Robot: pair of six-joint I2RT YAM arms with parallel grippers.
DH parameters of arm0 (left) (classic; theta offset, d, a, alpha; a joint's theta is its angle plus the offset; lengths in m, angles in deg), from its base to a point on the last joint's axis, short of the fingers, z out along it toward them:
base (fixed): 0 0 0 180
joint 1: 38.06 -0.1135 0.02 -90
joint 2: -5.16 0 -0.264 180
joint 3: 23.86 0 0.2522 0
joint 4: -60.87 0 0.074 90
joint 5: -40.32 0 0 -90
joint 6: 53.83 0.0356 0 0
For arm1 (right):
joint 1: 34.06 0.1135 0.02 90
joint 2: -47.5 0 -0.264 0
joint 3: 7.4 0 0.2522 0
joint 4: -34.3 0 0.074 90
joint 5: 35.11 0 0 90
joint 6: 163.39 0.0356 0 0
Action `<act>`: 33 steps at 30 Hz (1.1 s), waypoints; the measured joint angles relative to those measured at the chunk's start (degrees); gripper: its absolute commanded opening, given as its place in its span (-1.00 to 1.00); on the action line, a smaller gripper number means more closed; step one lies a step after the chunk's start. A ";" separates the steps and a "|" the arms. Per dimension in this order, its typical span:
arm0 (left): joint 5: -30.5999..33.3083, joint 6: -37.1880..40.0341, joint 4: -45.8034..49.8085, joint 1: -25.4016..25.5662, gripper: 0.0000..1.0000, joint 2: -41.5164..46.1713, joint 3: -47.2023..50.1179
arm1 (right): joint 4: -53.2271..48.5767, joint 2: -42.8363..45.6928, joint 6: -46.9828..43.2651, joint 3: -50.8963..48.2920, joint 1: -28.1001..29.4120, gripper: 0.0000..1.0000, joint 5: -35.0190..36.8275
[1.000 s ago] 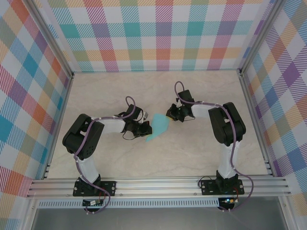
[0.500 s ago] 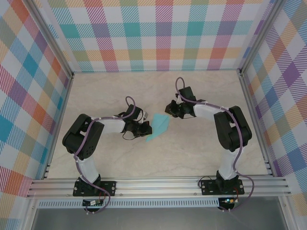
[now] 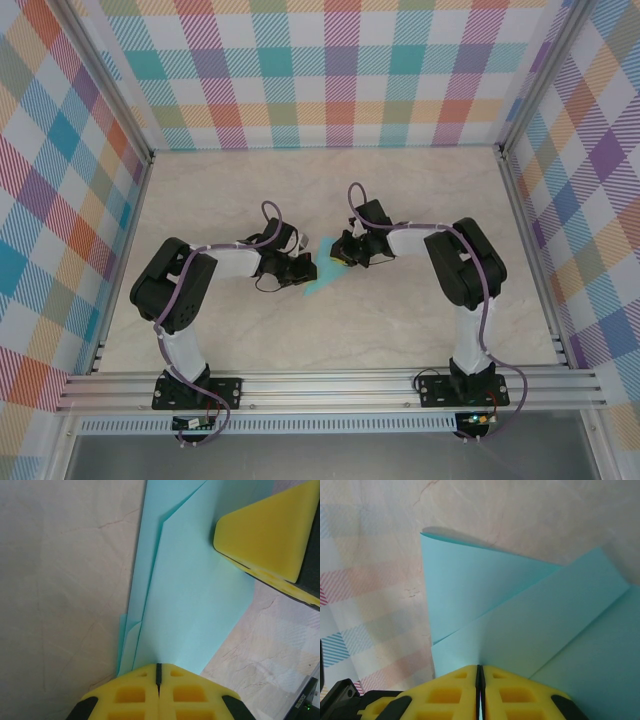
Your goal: Fold a paper plane with a square sheet of paper (pick it up from the middle)
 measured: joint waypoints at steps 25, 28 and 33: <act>-6.19 -0.90 8.76 0.07 -0.94 -8.02 -12.11 | 0.00 -0.07 0.31 0.00 0.00 -0.79 0.00; -5.84 -0.37 8.68 0.07 -0.95 -7.74 -11.50 | 0.02 -0.07 0.46 0.00 0.00 -0.79 0.00; -3.85 0.87 9.22 0.07 -0.94 -4.28 -7.78 | 0.07 -0.07 0.52 0.00 0.02 -0.79 0.02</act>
